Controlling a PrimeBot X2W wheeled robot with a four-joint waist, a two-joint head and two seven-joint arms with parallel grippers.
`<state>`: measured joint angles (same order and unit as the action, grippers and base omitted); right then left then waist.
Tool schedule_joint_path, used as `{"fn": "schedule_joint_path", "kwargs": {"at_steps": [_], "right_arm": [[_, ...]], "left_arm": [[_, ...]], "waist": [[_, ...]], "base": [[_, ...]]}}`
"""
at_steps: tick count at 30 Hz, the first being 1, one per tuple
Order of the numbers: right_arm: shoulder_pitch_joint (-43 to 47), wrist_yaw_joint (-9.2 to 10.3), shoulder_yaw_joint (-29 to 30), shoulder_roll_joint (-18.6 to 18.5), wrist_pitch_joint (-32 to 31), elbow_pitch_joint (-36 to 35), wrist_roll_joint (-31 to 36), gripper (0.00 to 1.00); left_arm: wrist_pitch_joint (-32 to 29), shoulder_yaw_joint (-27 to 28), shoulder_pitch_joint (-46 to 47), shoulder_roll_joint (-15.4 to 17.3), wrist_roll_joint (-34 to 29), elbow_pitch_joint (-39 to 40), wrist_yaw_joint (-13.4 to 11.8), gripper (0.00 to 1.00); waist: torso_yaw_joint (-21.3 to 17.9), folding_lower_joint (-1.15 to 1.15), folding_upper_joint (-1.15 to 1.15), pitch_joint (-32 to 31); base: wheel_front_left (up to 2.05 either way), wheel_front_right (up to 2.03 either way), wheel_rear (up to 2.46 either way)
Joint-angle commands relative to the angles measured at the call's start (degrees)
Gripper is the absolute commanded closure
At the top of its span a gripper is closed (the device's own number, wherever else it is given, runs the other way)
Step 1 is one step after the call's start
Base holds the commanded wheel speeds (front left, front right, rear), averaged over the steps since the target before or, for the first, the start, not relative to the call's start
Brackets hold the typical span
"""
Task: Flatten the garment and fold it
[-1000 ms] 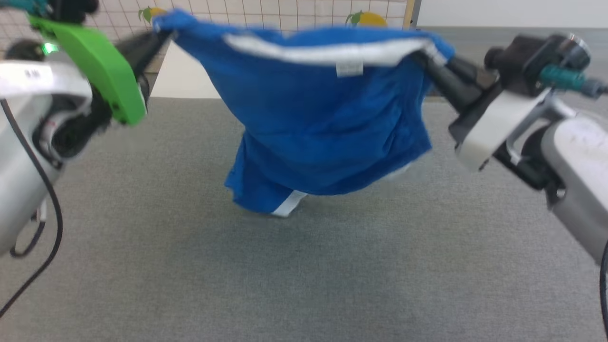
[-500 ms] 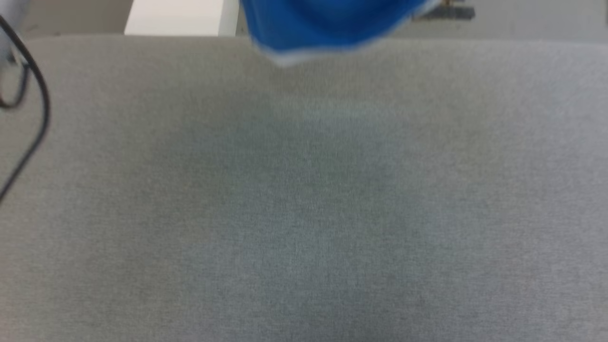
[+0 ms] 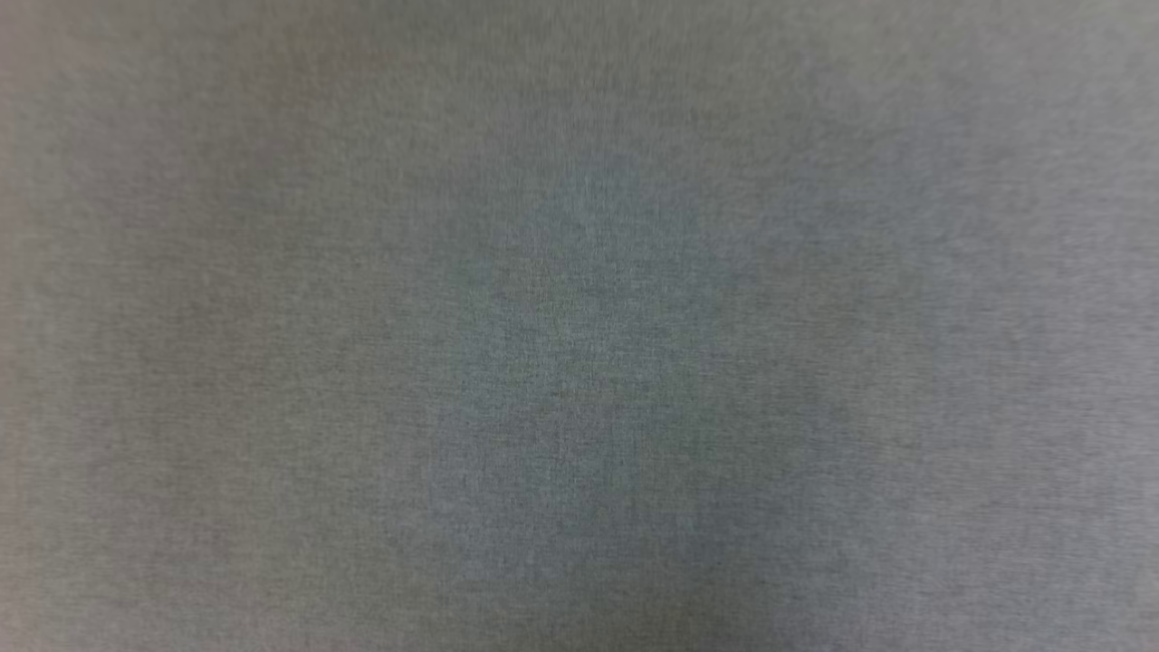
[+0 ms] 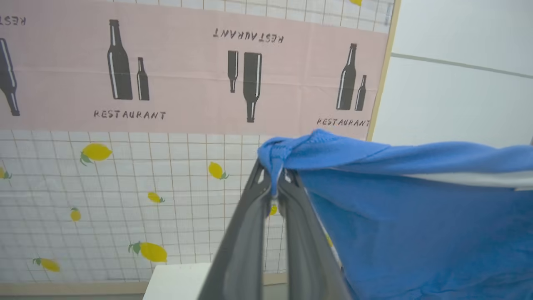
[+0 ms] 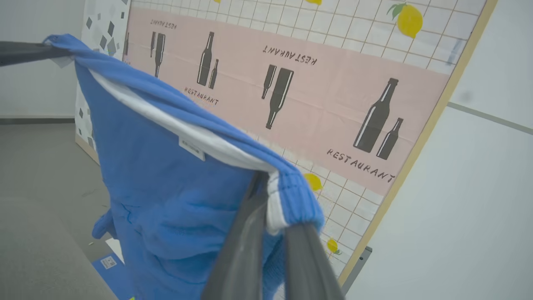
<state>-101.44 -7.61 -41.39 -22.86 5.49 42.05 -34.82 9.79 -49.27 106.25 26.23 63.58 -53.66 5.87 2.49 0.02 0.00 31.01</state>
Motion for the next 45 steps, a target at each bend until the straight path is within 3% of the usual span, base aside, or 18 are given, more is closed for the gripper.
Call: {"fn": "schedule_joint_path", "kwargs": {"at_steps": [1, 12, 19, 24, 31, 45], "right_arm": [[0.05, 0.12, -1.23, -0.28, 0.78, 0.88, 0.31, 1.0], [11.93, 0.12, -10.91, 1.43, 6.38, 3.97, -3.48, 1.0], [24.78, 0.12, -17.21, 1.19, 8.82, 1.3, -6.76, 1.0], [35.5, 0.12, -21.65, -0.89, 9.36, -3.55, -9.21, 1.0], [50.5, 0.12, -28.1, -5.74, 9.48, -11.25, -11.78, 1.0], [71.51, 0.12, -29.02, -13.85, 7.3, -21.62, -12.01, 1.0]], "left_arm": [[0.77, 0.13, -0.74, 0.47, 0.77, -1.19, 0.34, 1.0], [5.11, -0.94, -15.69, -1.26, -0.75, -2.19, 1.52, 1.0], [5.19, 8.18, -33.7, 0.76, -4.69, 5.33, 1.57, 1.0], [5.19, 15.09, -50.94, 0.31, -8.48, 11.83, 1.52, 1.0], [5.2, 24.08, -78.0, 0.1, -11.49, 20.75, -0.82, 1.0], [4.42, 23.77, -107.0, 2.33, -9.4, 31.02, -6.2, 1.0]], "waist": [[0.43, -0.02, 0.0, 3.41], [0.55, -0.02, 0.0, -0.86], [0.43, -0.02, 0.0, -7.21], [0.75, -0.02, 0.0, -13.76], [0.02, -0.02, 0.0, -24.13], [-0.35, -0.02, 0.0, -33.49]], "base": [[0.0, 0.0, 0.0], [0.0, 0.0, 0.0], [0.0, 0.0, 0.0], [0.0, 0.0, 0.0], [0.0, 0.0, 0.0], [0.0, 0.0, 0.0]]}}
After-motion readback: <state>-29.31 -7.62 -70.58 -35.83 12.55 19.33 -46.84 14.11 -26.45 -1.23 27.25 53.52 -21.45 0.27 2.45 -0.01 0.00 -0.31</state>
